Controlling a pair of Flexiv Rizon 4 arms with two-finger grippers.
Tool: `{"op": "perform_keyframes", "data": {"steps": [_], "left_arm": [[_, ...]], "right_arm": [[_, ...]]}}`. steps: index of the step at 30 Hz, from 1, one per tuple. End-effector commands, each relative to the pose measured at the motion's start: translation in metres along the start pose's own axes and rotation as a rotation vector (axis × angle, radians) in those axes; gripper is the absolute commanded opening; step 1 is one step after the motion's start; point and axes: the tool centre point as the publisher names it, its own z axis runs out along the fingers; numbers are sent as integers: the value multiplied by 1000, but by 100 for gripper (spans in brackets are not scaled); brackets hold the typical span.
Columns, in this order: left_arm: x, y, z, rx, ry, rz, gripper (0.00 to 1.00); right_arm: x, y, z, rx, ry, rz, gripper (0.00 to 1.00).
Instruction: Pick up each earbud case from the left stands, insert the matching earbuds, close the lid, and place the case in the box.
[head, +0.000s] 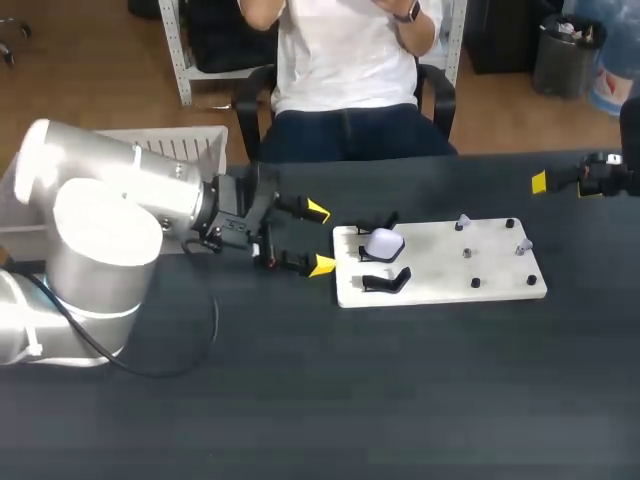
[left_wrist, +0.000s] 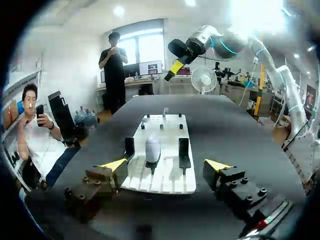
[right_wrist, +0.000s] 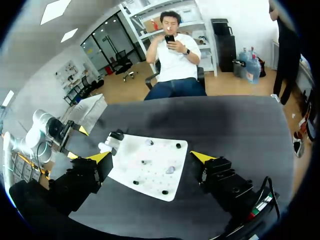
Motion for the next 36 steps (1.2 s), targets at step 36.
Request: {"op": "perform_keyframes", "data": {"steps": [36], "left_arm": [[-2,15,74,65,-27,-56,100]], "right_arm": [[0,1,-1,7,2,1,100]]}}
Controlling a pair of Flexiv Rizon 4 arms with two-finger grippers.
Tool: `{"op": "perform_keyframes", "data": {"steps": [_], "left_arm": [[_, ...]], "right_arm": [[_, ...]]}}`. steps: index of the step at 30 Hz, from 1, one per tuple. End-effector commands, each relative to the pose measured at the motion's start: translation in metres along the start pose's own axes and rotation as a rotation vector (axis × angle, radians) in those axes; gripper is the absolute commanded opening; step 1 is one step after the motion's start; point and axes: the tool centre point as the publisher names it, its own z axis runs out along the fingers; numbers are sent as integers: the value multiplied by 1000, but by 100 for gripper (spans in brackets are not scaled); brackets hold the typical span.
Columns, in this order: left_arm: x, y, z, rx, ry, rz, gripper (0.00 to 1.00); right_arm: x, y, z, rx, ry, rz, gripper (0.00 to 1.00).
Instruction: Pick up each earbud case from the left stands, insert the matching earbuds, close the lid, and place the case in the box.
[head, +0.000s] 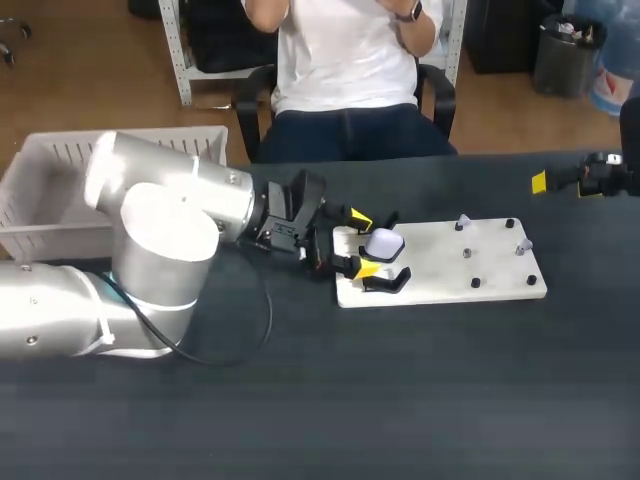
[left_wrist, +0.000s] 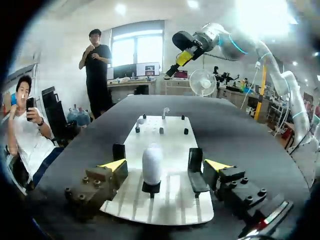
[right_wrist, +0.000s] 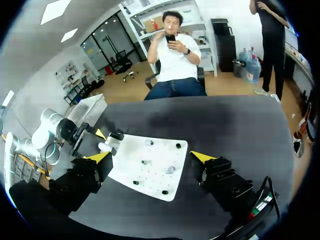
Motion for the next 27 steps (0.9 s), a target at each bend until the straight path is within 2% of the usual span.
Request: {"op": "perform_keyframes", "data": {"steps": [1,3,13,16,17,27], "left_arm": [[0,6,5,8,6,-4,100],[0,7,6,11,8,-4,95],[7,13,11,17,-3,-17,87],[8,15,13,21,-8,-19,81],[8,15,14,23,-8,-19,76],[12,19,20,49,-20,-27,62]], "right_arm": [[0,1,-1,7,2,1,100],[0,1,-1,7,2,1,100],[0,1,-1,7,2,1,100],[0,1,-1,7,2,1,100],[0,1,-1,7,2,1,100],[0,1,-1,7,2,1,100]]}}
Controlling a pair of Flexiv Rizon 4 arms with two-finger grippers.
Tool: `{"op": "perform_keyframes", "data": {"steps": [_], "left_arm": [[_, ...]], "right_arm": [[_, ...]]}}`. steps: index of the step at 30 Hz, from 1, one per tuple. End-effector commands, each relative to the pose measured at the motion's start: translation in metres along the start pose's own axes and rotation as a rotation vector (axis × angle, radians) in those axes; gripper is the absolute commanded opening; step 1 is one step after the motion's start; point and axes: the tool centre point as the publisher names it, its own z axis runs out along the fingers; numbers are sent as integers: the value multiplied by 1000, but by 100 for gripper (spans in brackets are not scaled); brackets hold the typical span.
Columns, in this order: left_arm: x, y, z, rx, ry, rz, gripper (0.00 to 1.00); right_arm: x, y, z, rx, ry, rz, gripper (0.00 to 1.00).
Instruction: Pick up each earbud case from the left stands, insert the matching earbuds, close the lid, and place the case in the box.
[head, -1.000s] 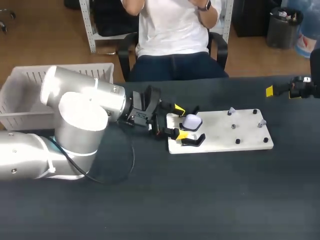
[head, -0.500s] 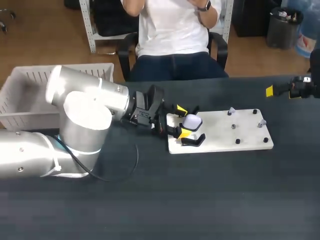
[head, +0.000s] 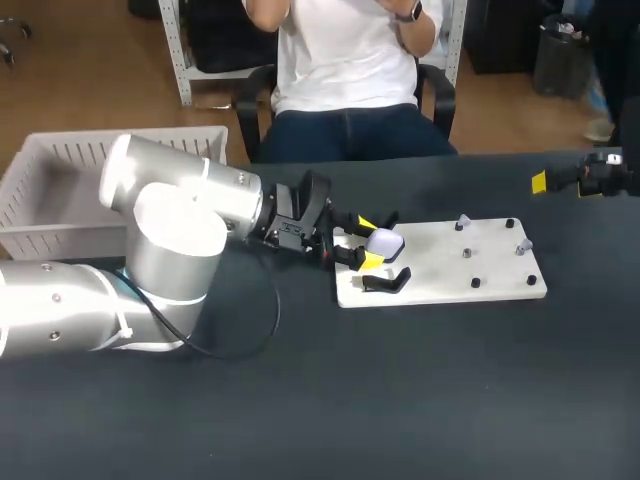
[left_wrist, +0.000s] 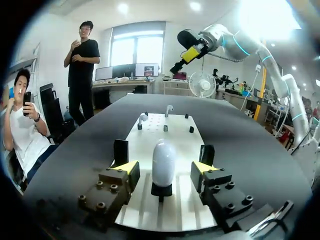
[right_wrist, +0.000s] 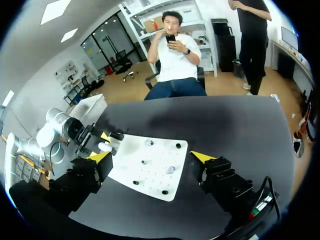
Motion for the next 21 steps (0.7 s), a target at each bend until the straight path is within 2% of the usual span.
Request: {"op": "perform_keyframes", "data": {"steps": [1,4,14,21], "left_arm": [[2,7,4,17,-1,-2,61],[3,8,5,22,-1,-5,62],[4,10,9,34,-5,-9,53],[4,10,13,45,-8,-11,50]], "right_arm": [[0,1,-1,7,2,1,100],[0,1,-1,7,2,1,100],[0,1,-1,7,2,1,100],[0,1,-1,7,2,1,100]]}}
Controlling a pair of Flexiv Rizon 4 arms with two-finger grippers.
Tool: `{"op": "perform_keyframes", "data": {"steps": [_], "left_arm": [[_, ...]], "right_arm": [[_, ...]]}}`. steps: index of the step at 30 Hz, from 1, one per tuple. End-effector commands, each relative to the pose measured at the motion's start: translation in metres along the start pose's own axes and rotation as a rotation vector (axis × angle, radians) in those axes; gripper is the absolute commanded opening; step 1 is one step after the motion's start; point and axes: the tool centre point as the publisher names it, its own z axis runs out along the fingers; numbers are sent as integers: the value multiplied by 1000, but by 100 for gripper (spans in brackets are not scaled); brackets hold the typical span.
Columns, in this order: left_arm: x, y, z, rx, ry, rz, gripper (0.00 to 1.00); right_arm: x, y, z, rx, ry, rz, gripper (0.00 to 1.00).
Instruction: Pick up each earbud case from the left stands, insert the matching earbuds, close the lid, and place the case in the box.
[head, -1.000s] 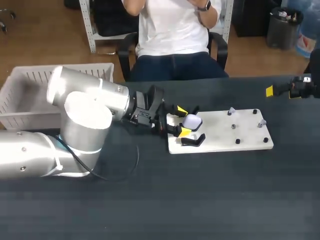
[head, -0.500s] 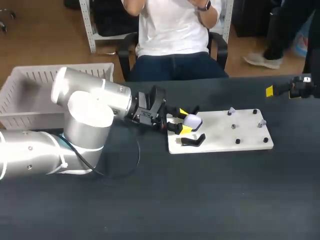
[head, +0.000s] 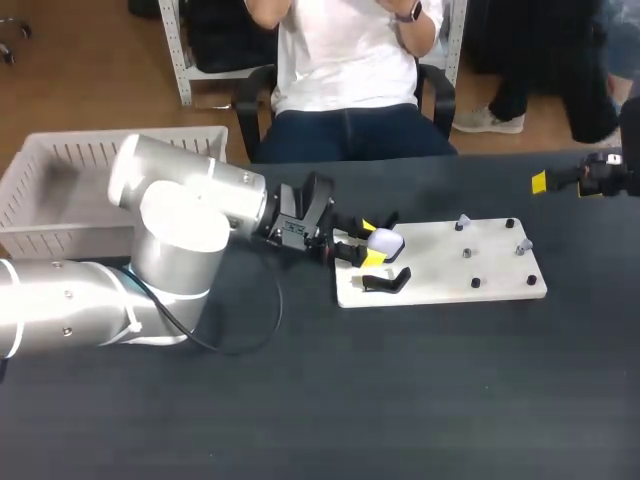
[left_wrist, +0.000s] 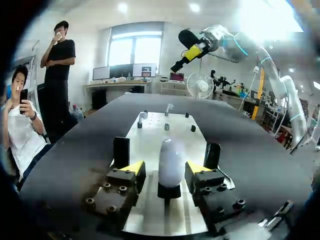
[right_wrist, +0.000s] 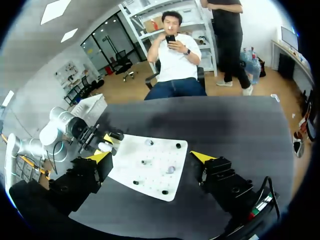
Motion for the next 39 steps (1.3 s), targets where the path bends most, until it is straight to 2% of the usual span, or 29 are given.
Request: {"op": "perform_keyframes", "data": {"steps": [1,19,23,27,28,29,39], "left_arm": [[0,4,5,12,3,-3,49],[-2,1,7,29,-11,-2,45],[-1,1,8,28,-9,-6,36],[-1,1,8,31,-9,-5,23],[-1,1,8,32,-11,-5,16],[-1,1,8,32,-12,-4,0],[-4,-5,0,37,-37,7,0]], "right_arm": [[0,1,-1,7,2,1,100],[0,1,-1,7,2,1,100],[0,1,-1,7,2,1,100],[0,1,-1,7,2,1,100],[0,1,-1,7,2,1,100],[0,1,-1,7,2,1,100],[0,1,-1,7,2,1,100]]}}
